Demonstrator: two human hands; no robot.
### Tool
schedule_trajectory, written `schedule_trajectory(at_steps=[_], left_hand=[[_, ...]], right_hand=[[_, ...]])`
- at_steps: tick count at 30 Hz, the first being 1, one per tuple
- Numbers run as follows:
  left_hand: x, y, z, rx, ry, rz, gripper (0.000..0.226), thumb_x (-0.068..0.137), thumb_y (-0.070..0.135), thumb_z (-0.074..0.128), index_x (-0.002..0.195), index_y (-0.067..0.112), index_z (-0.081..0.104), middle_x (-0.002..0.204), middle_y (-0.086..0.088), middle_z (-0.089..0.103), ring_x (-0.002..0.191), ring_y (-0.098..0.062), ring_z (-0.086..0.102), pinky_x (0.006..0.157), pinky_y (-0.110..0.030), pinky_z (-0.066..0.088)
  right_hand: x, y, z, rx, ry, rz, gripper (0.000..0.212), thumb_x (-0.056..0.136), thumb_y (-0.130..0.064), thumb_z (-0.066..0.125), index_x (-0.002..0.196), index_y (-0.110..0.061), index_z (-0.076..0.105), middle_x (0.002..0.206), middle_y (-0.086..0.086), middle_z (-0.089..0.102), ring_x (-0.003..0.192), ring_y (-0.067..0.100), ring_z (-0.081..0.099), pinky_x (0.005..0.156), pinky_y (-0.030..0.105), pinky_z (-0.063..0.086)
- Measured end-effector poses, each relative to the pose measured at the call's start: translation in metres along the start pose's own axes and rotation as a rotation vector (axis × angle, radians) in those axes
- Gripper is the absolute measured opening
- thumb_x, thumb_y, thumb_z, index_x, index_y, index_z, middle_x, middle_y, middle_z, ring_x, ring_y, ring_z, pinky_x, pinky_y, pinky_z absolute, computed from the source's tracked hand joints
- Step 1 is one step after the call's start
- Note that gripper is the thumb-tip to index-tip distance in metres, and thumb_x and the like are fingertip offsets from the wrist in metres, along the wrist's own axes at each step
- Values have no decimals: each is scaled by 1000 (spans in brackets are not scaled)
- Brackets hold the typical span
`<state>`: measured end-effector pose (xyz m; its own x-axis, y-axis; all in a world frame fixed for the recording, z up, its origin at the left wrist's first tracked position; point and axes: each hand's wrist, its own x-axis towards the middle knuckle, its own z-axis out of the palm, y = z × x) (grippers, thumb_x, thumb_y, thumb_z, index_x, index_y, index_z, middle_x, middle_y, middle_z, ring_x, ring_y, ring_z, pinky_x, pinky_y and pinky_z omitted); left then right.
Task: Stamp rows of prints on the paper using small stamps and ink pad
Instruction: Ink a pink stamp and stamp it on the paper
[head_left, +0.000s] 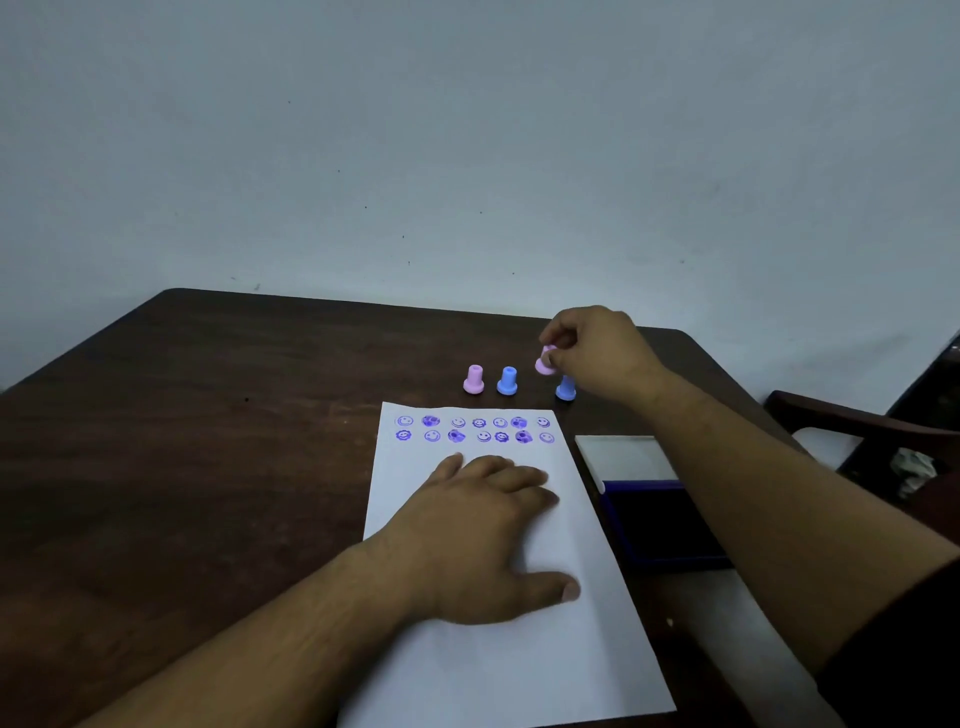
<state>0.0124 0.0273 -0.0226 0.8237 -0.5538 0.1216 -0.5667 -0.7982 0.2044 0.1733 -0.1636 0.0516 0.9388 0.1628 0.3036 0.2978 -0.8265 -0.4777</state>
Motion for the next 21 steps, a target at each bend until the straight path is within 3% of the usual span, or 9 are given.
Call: schedule_trajectory(at_steps=[4, 8, 21], left_hand=[[0, 0, -1, 3, -1, 2, 90, 81, 88, 44, 154, 36, 35, 165, 17, 29, 151, -13, 21, 123, -52, 17], [0, 0, -2, 4, -4, 3, 89, 82, 87, 44, 154, 37, 35, 165, 17, 28, 151, -13, 20, 124, -53, 15], [0, -1, -2, 8, -13, 1, 90, 82, 88, 43, 155, 37, 34, 166, 17, 27, 151, -13, 19, 124, -53, 15]], right_hand=[[2, 7, 15, 20, -48, 40, 30, 78, -17, 79, 105, -28, 72, 78, -19, 74, 70, 4, 73, 76, 34, 61], [5, 13, 23, -13, -80, 39, 40, 73, -20, 87, 109, -28, 72, 82, -18, 75, 81, -1, 70, 80, 34, 60], [7, 16, 30, -73, -118, 50, 35, 72, -25, 88, 104, -28, 76, 86, -15, 77, 83, 2, 71, 80, 32, 59]])
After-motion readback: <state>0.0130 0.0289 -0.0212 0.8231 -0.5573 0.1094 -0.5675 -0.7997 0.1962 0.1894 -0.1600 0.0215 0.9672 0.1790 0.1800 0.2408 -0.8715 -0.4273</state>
